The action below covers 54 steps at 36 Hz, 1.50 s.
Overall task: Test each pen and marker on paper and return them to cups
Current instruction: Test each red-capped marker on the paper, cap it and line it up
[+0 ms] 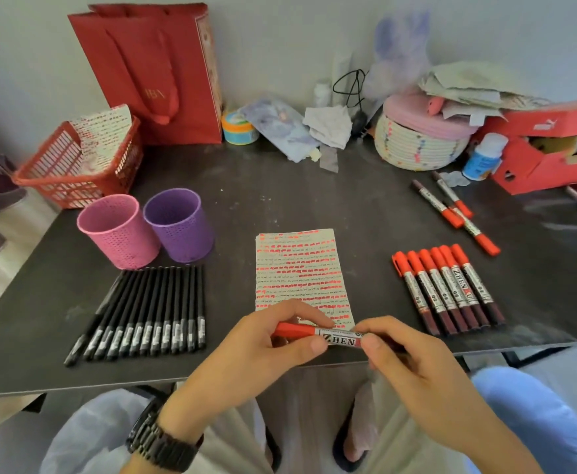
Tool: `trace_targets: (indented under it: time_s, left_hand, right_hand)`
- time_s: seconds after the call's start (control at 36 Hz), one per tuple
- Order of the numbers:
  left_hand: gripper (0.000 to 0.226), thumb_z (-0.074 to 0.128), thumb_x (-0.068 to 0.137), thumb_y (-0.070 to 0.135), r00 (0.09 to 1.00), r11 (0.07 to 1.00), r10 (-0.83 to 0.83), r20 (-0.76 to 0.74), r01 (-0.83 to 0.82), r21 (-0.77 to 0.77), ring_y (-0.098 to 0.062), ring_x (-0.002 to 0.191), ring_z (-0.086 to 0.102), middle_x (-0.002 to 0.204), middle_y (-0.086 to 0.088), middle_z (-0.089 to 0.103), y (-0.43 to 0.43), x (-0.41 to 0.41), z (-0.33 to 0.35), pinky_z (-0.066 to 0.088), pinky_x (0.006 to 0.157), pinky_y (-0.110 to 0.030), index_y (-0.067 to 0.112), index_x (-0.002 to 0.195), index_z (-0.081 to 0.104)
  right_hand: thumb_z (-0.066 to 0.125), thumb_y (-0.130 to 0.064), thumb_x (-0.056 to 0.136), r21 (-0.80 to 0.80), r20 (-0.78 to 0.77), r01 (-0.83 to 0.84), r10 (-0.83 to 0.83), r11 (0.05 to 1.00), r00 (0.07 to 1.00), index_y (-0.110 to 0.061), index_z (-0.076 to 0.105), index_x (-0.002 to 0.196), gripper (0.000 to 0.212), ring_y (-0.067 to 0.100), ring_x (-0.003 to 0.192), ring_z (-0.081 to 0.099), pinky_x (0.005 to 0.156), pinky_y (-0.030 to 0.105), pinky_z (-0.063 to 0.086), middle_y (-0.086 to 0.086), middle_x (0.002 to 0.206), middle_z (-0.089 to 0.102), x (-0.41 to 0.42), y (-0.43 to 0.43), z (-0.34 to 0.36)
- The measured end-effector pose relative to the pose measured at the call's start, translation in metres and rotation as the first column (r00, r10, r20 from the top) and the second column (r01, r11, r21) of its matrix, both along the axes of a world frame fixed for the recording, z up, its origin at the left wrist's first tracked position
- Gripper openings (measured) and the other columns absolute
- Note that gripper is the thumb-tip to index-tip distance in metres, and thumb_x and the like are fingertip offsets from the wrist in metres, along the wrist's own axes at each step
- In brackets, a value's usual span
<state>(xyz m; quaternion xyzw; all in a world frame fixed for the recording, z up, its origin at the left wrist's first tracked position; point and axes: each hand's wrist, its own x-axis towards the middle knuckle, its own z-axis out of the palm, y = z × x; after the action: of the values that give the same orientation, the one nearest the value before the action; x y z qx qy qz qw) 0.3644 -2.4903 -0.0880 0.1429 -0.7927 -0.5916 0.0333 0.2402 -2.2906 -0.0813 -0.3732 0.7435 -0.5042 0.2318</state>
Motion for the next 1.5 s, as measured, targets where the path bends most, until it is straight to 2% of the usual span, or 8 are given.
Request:
trace_targets:
  time_s: [0.31,0.56,0.69,0.78,0.86,1.0,1.08,1.5]
  left_hand:
    - [0.022,0.072,0.086,0.046,0.996,0.996,-0.085,0.043,0.085,-0.005,-0.014,0.099,0.067,0.108,0.011,0.073,-0.011,0.004,0.01,0.054,0.094,-0.04,0.041,0.108,0.07]
    - [0.092,0.083,0.066,0.065,0.977,0.979,0.174,-0.126,-0.158,0.125,-0.013,0.1,0.067,0.116,0.009,0.067,-0.02,-0.006,-0.001,0.055,0.084,-0.033,0.063,0.141,0.029]
    - [0.048,0.066,0.087,0.054,0.871,0.691,0.477,-0.118,-0.289,0.662,-0.027,0.113,0.067,0.123,-0.008,0.071,-0.015,-0.022,0.009,0.052,0.088,-0.037,0.028,0.128,0.064]
    - [0.037,0.064,0.086,0.05,0.877,0.54,0.477,-0.067,-0.232,0.809,-0.023,0.073,0.066,0.085,-0.006,0.069,-0.004,-0.032,0.015,0.051,0.069,-0.032,0.014,0.089,0.074]
    - [0.037,0.056,0.094,0.039,0.893,0.36,0.446,-0.062,-0.116,0.926,-0.008,0.042,0.029,0.05,0.007,0.037,0.004,-0.04,0.013,0.028,0.043,-0.021,0.021,0.063,0.047]
    - [0.046,0.051,0.095,0.036,0.879,0.168,0.476,0.013,-0.106,0.98,-0.006,0.038,0.008,0.041,0.011,0.021,0.011,-0.047,0.007,0.016,0.031,-0.018,0.024,0.055,0.033]
    - [0.046,0.049,0.096,0.035,0.878,0.096,0.476,0.057,-0.117,0.989,-0.006,0.038,0.006,0.043,0.011,0.014,0.022,-0.049,0.002,0.015,0.03,-0.017,0.023,0.055,0.033]
    - [0.054,0.042,0.1,0.032,0.924,0.167,0.382,-0.026,-0.041,0.985,-0.007,0.036,0.004,0.044,0.012,0.01,0.038,-0.059,0.027,0.014,0.027,-0.016,0.023,0.047,0.035]
  right_hand:
    - [0.053,-0.054,0.093,0.057,-0.033,-0.116,0.118,0.992,0.992,-0.049,0.069,0.103,0.019,-0.001,0.061,0.057,0.059,0.006,0.039,-0.021,0.071,0.065,-0.001,-0.005,-0.006]
    - [0.055,-0.052,0.097,0.049,0.298,0.021,-0.034,0.999,0.954,-0.037,0.075,0.09,0.026,0.001,0.053,0.046,0.056,0.014,0.034,-0.017,0.053,0.051,0.026,-0.015,-0.02]
    - [0.071,-0.047,0.09,-0.025,0.733,0.137,-0.076,0.99,0.676,-0.01,0.077,0.084,0.038,0.01,0.042,0.023,0.042,0.019,0.021,0.001,0.052,0.029,0.051,-0.028,-0.027]
    - [0.069,-0.047,0.072,-0.033,0.817,0.183,-0.079,0.982,0.571,-0.007,0.077,0.079,0.042,0.009,0.038,0.022,0.039,0.018,0.02,0.002,0.051,0.028,0.063,-0.038,-0.031]
    - [0.07,-0.047,0.065,-0.025,0.874,0.28,-0.115,0.96,0.471,-0.005,0.076,0.073,0.044,0.009,0.036,0.02,0.039,0.015,0.017,0.0,0.049,0.026,0.07,-0.046,-0.033]
    - [0.067,-0.038,0.075,-0.031,0.877,0.406,-0.171,0.913,0.45,-0.013,0.075,0.076,0.026,0.008,0.037,0.019,0.037,0.017,0.019,-0.001,0.048,0.025,0.077,-0.049,-0.032]
    - [0.069,-0.048,0.073,-0.006,0.755,0.443,-0.286,0.897,0.59,-0.024,0.073,0.081,0.025,0.008,0.038,0.028,0.039,0.02,0.025,-0.004,0.045,0.035,0.084,-0.046,-0.033]
    - [0.072,-0.037,0.081,-0.037,0.859,0.534,-0.246,0.844,0.448,-0.018,0.068,0.073,0.021,0.013,0.043,0.017,0.038,0.022,0.021,0.003,0.053,0.026,0.09,-0.029,0.001]
